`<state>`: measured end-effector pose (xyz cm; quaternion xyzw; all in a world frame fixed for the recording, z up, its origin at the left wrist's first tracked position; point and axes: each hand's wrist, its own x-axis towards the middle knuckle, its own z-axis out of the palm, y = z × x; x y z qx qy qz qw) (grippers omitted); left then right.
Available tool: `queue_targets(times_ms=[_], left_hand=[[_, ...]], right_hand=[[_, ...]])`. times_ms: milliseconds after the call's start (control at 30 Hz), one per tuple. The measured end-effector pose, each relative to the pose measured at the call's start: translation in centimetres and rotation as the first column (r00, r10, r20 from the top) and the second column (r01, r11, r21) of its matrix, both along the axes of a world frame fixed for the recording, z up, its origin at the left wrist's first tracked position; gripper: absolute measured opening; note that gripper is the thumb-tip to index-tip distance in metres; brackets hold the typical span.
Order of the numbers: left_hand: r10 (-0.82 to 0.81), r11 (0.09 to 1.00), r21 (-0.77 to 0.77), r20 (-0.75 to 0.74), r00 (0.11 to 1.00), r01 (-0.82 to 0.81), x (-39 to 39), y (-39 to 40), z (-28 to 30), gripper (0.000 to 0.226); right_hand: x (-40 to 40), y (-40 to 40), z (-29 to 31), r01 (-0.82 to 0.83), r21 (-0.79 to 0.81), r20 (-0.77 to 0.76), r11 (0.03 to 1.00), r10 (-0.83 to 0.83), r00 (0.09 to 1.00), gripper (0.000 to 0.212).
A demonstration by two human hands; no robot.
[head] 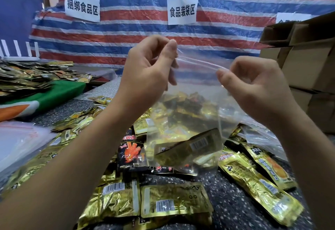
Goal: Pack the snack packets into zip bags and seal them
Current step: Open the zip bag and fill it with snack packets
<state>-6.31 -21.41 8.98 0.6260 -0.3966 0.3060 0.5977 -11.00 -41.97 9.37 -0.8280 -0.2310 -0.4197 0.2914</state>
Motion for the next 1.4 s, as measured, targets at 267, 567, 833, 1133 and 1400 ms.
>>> queue_targets(times_ms=[267, 567, 833, 1133, 1400], left_hand=[[0.205, 0.975, 0.09, -0.021, 0.979, -0.202, 1.9, -0.5, -1.2, 0.027], [0.127, 0.987, 0.115, -0.119, 0.985, -0.113, 2.7, 0.2, -1.8, 0.027], [-0.041, 0.999, -0.002, -0.151, 0.988, 0.041, 2.3, 0.1, -1.3, 0.026], [-0.299, 0.954, -0.058, -0.227, 0.927, 0.293, 0.8, -0.2, -0.6, 0.022], [-0.368, 0.93, -0.094, -0.216, 0.904, 0.356, -0.3, -0.2, 0.0, 0.02]], right_hand=[[2.0, -0.3, -1.4, 0.05, -0.025, -0.195, 0.998, -0.053, 0.979, 0.033], [3.8, -0.6, -2.5, -0.042, 0.641, -0.447, 0.766, 0.417, 0.791, 0.044], [5.0, -1.5, -4.3, 0.003, 0.85, -0.429, 0.526, 0.691, 0.582, 0.039], [9.3, 0.6, -8.2, -0.003, -0.153, -0.711, 0.988, -0.107, 0.695, 0.02], [9.6, 5.3, -9.3, -0.1, -0.569, -0.553, 0.817, -0.29, 0.781, 0.051]])
